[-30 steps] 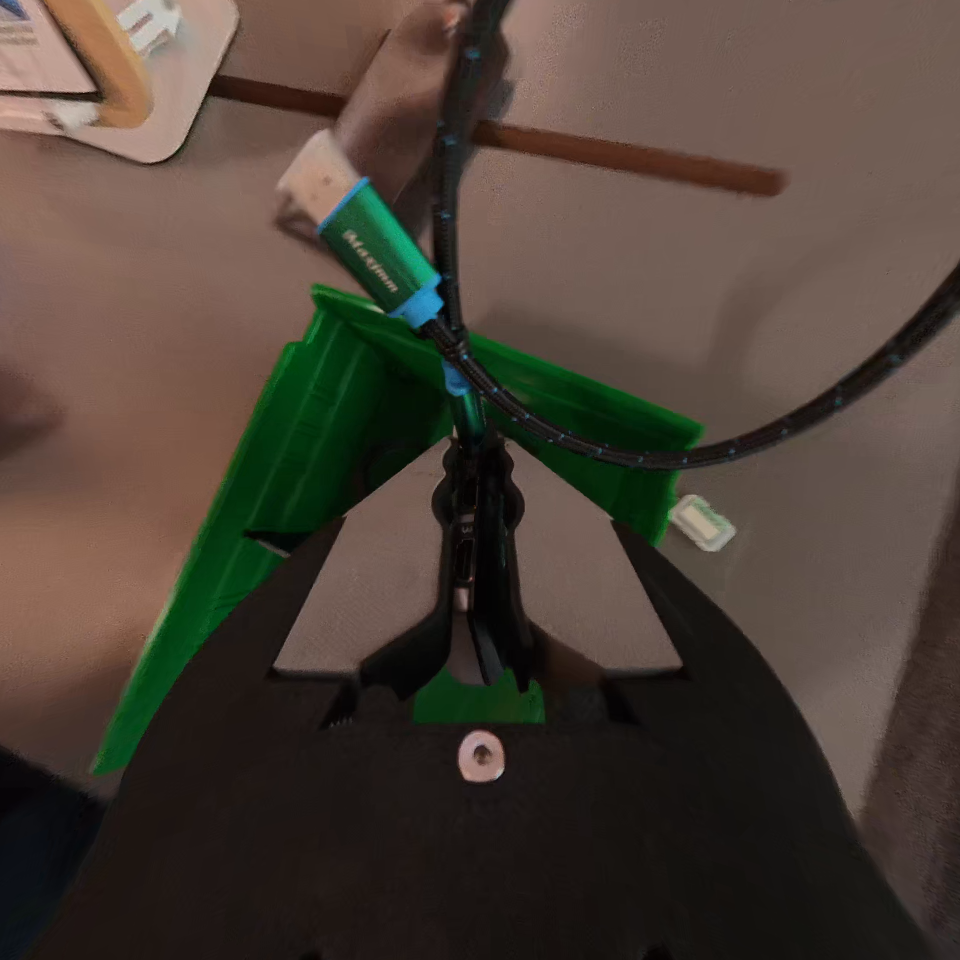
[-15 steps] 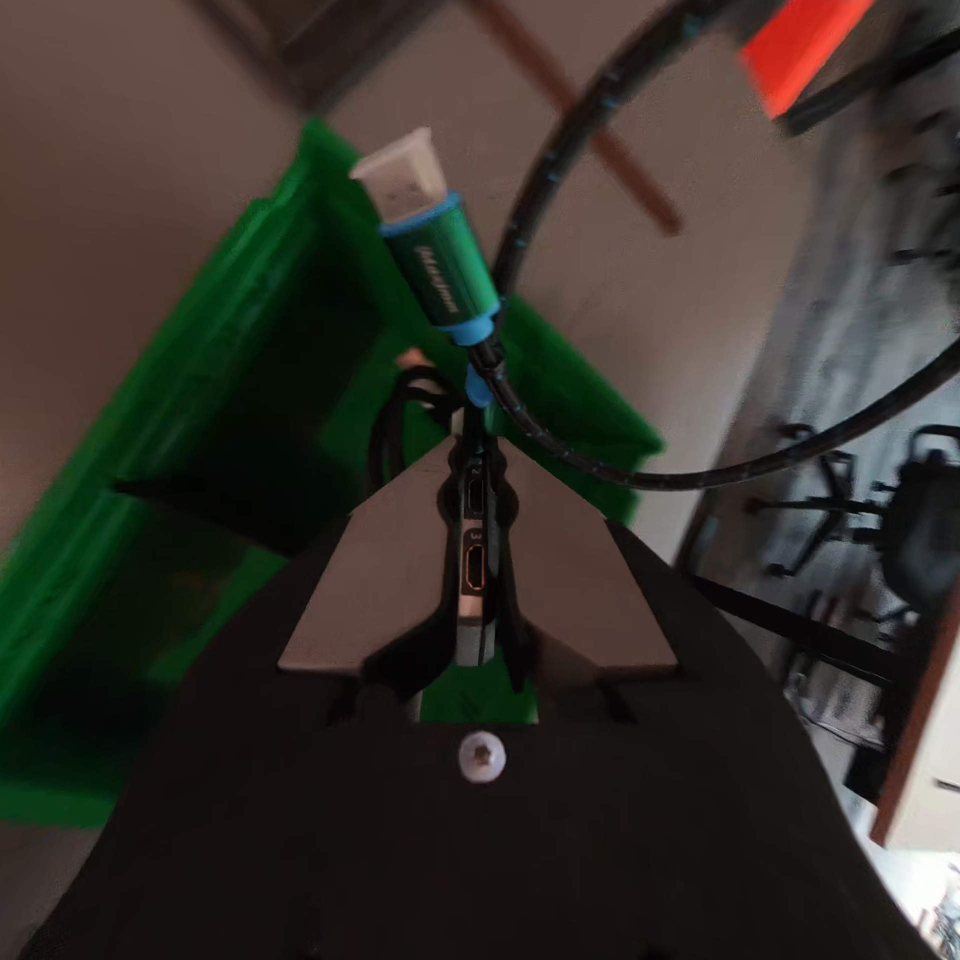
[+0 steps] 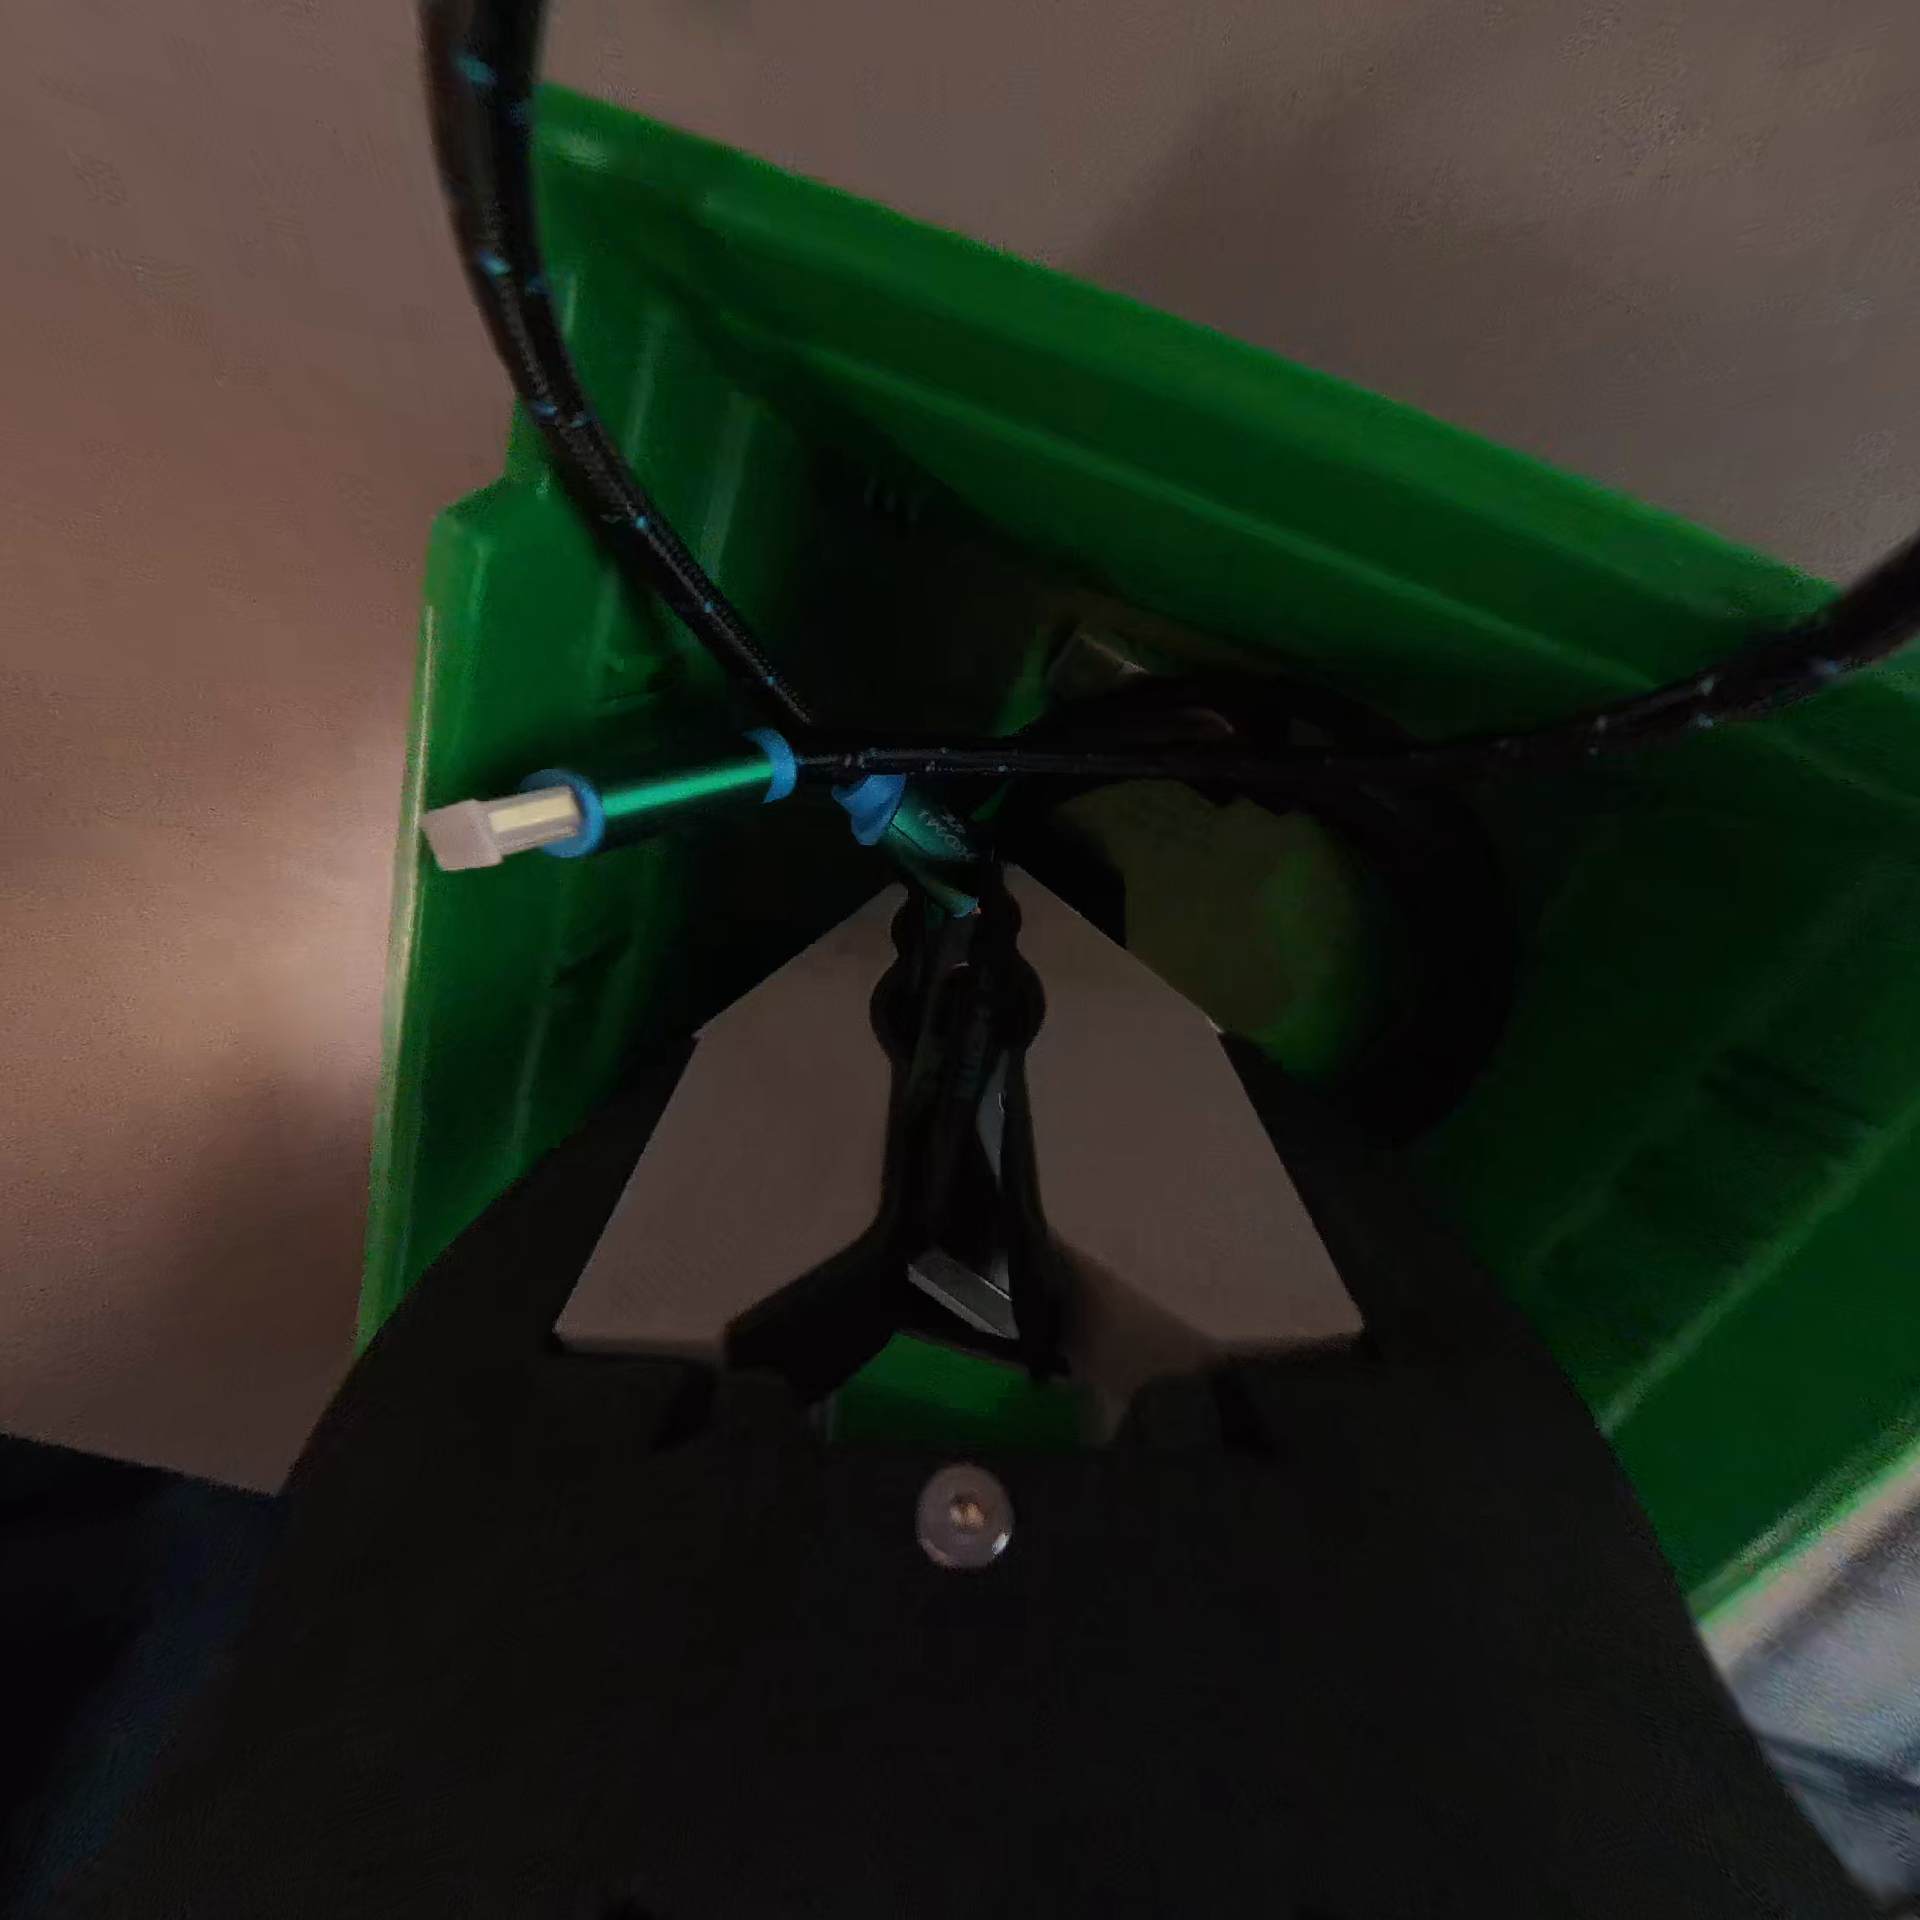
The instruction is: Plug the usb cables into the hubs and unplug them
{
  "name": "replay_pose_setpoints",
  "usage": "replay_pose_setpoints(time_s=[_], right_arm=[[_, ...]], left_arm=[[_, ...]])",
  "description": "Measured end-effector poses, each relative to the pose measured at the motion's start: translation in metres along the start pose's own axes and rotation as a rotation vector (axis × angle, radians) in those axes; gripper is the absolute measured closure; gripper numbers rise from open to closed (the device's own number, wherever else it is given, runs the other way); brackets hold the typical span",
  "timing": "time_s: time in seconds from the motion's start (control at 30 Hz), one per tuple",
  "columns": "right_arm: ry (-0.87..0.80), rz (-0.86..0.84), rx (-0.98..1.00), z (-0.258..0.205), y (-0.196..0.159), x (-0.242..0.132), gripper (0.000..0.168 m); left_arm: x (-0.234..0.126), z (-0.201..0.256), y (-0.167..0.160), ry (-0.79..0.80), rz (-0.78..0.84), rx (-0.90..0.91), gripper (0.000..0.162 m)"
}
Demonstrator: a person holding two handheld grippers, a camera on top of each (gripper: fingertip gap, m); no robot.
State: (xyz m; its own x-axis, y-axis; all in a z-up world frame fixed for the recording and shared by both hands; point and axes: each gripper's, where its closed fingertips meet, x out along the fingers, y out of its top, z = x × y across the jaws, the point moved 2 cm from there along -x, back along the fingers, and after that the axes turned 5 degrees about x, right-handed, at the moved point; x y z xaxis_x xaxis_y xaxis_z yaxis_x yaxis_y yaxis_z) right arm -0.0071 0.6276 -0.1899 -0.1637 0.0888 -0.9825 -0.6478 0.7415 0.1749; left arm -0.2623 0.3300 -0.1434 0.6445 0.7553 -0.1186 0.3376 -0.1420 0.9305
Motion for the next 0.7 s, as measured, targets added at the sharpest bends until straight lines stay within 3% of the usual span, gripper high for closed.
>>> replay_pose_setpoints(time_s=[0.17, 0.27, 0.37, 0.43, 0.53, 0.63, 0.7], right_arm=[[0.26, 0.154, 0.214, 0.0, 0.002, -0.007, 0.15], [0.366, 0.294, 0.251, -0.003, 0.008, -0.038, 0.14], [0.322, 0.425, 0.222, 0.008, 0.011, -0.078, 0.143], [0.284, 0.451, 0.18, 0.012, 0.006, -0.098, 0.161], [0.309, 0.325, 0.087, 0.003, -0.014, -0.1, 0.168], [0.217, 0.111, 0.014, 0.002, -0.04, -0.068, 0.168], [0.177, 0.065, -0.009, -0.001, -0.043, -0.049, 0.168]], left_arm=[[-0.001, 0.002, 0.005, 0.002, 0.009, 0.023, 0.162], [0.001, 0.004, 0.003, -0.011, 0.005, 0.012, 0.162], [0.003, 0.005, -0.003, -0.02, -0.02, 0.023, 0.162], [0.002, 0.004, -0.005, -0.017, -0.027, 0.029, 0.162], [0.002, 0.003, -0.003, -0.012, -0.02, 0.024, 0.162], [0.002, 0.003, -0.003, -0.012, -0.022, 0.028, 0.162], [0.003, 0.004, -0.004, -0.015, -0.026, 0.031, 0.162]])
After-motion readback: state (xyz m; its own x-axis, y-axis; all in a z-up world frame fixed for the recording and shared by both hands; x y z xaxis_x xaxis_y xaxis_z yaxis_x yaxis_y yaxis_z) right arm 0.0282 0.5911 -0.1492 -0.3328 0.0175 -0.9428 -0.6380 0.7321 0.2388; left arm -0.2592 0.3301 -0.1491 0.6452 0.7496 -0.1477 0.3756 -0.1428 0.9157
